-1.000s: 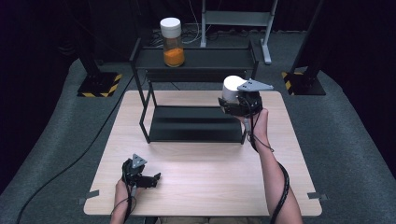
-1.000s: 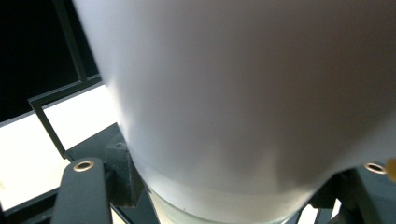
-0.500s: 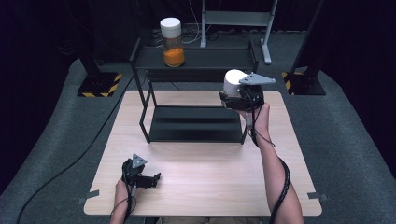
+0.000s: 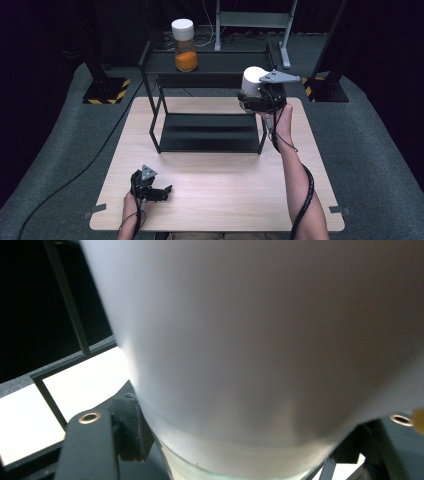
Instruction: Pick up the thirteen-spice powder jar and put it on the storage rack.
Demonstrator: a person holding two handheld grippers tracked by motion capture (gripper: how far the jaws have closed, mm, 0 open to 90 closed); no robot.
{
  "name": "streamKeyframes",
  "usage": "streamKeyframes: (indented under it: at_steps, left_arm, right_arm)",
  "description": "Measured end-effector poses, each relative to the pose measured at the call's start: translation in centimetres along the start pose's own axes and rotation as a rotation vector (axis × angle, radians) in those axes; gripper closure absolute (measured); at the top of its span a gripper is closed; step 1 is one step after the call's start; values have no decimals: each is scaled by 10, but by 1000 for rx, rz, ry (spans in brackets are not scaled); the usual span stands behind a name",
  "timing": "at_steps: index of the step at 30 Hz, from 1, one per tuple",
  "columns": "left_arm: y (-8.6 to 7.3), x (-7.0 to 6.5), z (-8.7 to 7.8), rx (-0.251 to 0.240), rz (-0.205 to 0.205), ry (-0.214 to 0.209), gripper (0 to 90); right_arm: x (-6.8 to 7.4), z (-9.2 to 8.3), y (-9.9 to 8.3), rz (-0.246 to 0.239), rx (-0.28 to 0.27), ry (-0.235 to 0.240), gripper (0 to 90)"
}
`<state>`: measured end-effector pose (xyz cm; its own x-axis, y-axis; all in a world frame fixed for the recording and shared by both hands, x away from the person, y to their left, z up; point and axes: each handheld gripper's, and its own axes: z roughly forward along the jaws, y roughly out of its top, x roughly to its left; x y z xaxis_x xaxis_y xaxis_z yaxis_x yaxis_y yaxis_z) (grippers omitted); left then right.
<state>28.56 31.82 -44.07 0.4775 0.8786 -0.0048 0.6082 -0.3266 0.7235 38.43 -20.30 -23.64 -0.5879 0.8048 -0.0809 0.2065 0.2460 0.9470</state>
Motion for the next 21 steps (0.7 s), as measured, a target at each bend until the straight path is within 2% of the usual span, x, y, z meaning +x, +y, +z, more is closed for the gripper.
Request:
streamKeyframes:
  at_steps: [21]
  left_arm:
    - [0, 0, 0, 0, 0, 0, 7]
  right_arm:
    - [-5, -11, 31, -10, -24, -10, 301]
